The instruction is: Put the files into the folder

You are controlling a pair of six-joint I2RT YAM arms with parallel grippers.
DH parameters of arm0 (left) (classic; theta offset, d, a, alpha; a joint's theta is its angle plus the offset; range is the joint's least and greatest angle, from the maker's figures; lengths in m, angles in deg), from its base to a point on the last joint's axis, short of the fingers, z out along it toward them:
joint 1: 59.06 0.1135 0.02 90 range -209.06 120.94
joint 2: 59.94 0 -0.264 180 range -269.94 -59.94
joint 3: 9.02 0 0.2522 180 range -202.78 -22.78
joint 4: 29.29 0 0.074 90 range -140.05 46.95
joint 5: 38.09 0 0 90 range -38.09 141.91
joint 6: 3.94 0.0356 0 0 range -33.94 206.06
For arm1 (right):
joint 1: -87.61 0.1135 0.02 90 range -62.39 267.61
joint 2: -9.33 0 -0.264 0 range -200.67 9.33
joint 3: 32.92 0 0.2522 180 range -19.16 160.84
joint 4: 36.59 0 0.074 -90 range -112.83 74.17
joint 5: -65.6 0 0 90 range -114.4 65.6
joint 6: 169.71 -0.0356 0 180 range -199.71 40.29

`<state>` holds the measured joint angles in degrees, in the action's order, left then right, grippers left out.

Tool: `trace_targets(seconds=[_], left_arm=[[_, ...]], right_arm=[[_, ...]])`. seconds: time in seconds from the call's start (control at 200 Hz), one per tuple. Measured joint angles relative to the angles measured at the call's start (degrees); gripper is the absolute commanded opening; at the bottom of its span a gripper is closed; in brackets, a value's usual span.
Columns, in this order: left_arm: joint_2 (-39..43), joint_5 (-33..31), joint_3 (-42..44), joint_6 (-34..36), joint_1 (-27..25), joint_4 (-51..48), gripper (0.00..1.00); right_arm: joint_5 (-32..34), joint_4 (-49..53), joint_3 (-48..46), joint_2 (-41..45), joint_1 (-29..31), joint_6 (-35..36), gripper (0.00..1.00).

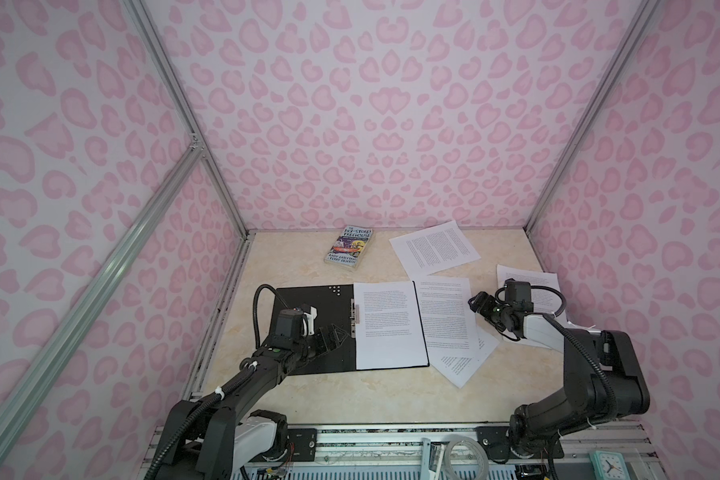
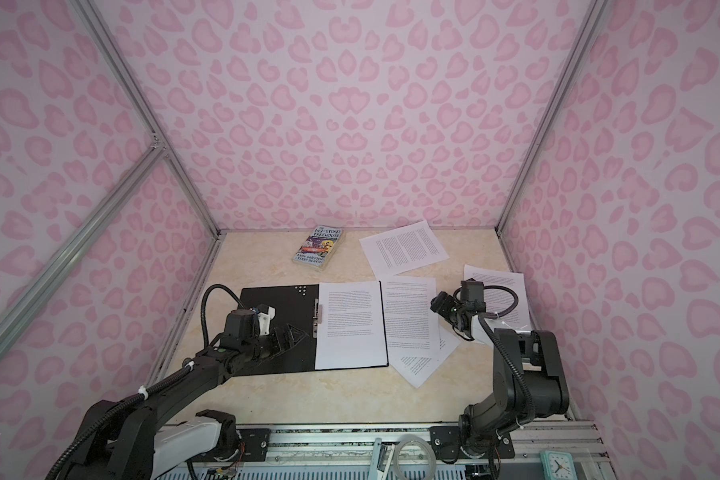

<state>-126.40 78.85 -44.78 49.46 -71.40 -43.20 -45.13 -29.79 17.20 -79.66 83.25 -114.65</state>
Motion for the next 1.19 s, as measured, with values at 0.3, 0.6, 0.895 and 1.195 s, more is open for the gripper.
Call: trace_targets(seconds=[0.3,0.6,0.895,1.195], left_arm=[[-6.8,0.6,-2.1,0.0,-0.1,2.8,0.94],[-10.3,1.6,-3.0,0.0,-0.1,5.9,0.94],[-10.5,1.6,-3.1,0.0,-0.2,6.0,0.94],[-11.1,1.6,-3.3,0.0,-0.3,6.5,0.94]], right_arm=[[-4.1,-2.0,-3.3,2.3,0.5,-0.2,0.83],[-6.4,-0.8,-2.9,1.9,2.1,1.5,0.83],[-10.8,-2.5,-2.7,0.8,3.2,0.5,0.83],[-16.2,-2.1,-3.3,5.3,4.3,-2.1,0.84]])
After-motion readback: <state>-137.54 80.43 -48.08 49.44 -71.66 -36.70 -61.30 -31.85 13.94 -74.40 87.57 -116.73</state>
